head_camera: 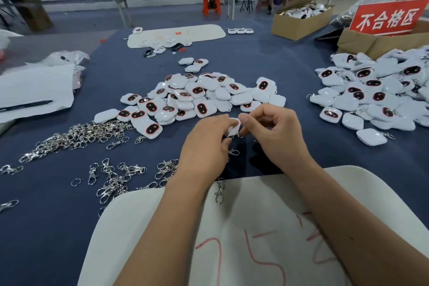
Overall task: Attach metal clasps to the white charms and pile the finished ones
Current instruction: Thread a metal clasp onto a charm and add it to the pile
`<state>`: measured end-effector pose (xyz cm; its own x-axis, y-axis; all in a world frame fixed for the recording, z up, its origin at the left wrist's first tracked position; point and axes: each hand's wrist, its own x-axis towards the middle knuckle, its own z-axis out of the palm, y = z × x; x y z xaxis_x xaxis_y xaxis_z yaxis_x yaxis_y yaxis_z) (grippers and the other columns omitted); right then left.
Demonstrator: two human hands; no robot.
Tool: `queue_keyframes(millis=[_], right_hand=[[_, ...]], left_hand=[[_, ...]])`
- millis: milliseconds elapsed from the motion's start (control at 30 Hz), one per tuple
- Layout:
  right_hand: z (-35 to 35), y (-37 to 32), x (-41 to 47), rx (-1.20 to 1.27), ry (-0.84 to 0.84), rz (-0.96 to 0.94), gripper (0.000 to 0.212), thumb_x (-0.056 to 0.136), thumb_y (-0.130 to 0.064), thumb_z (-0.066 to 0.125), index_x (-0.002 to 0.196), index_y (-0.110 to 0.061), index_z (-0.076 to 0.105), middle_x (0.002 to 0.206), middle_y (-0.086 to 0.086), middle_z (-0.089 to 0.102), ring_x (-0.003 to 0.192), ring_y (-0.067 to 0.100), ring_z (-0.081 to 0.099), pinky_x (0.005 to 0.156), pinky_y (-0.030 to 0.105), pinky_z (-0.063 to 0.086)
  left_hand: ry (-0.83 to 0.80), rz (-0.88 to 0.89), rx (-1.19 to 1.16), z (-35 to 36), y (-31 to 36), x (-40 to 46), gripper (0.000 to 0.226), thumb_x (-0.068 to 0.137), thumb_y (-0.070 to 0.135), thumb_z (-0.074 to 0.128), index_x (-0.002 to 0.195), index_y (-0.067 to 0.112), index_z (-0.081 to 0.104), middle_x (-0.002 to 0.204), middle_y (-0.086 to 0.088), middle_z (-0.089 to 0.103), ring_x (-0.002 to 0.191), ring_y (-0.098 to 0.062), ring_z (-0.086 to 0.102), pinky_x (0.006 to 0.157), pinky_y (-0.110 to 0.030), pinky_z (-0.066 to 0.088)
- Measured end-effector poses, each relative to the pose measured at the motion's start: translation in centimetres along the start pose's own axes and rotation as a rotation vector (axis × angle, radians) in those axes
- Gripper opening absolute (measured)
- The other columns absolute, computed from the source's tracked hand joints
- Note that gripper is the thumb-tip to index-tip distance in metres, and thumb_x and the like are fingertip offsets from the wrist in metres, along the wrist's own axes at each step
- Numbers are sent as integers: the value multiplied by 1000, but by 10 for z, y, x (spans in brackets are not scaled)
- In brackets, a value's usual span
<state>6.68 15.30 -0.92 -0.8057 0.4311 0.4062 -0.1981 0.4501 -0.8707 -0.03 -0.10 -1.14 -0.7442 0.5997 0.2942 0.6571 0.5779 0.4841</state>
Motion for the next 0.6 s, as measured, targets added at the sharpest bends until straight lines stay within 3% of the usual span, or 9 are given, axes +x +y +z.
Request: queue_keyframes(millis=[100,167,233,267,333,467,533,600], right_hand=[[2,3,3,-36,59,3,20,100,-18,69,82,-11,73,76,-5,77,64,2,65,64,13,43],[1,5,4,-110,50,-3,12,97,-6,68,99,-15,76,93,-8,78,90,5,70,71,16,47],[2,4,3,-159,-50,-67,34,92,1,69,119,-19,73,115,-9,74,114,9,64,79,22,52],[3,3,2,-166,-105,-102,39,92,-1,72,126,-21,71,122,-10,71,119,11,62,84,25,55],[5,1,0,-154,-162,-151,42,90,-8,78,129,-21,70,122,-13,71,113,12,64,86,25,55],[7,2,1,-151,-4,-153,21,87,-16,84,102,-23,72,89,-20,72,75,7,65,67,10,45],[6,4,1,-208,136,-118,24,89,-18,81,87,-28,59,74,-17,66,67,5,62,61,15,46],[2,7,4,-99,238,34,29,91,-16,74,80,-24,48,67,-5,61,65,10,68,58,36,57]], left_hand=[[112,-86,-34,0,0,-1,30,99,19,59,125,32,66,116,8,70,110,-17,59,89,-29,44],[201,-75,-91,-1,0,-1,21,101,29,52,111,30,71,96,6,73,93,-22,63,82,-38,50],[284,-64,-171,-3,2,0,23,102,27,52,110,29,73,90,8,73,88,-19,65,81,-38,52],[314,-55,-238,-5,2,0,23,102,21,55,113,28,74,92,14,73,88,-12,65,83,-31,51],[344,-47,-368,-6,2,1,24,100,14,60,114,25,75,90,25,69,89,1,64,82,-14,47],[339,-62,-504,0,9,1,22,96,14,68,116,23,67,90,21,73,89,8,66,75,-7,46],[321,-62,-529,4,12,1,36,93,12,70,125,23,60,107,15,71,101,5,64,79,-10,50],[274,-39,-461,7,11,2,42,91,10,71,130,24,59,120,10,65,114,-2,58,90,-13,49]])
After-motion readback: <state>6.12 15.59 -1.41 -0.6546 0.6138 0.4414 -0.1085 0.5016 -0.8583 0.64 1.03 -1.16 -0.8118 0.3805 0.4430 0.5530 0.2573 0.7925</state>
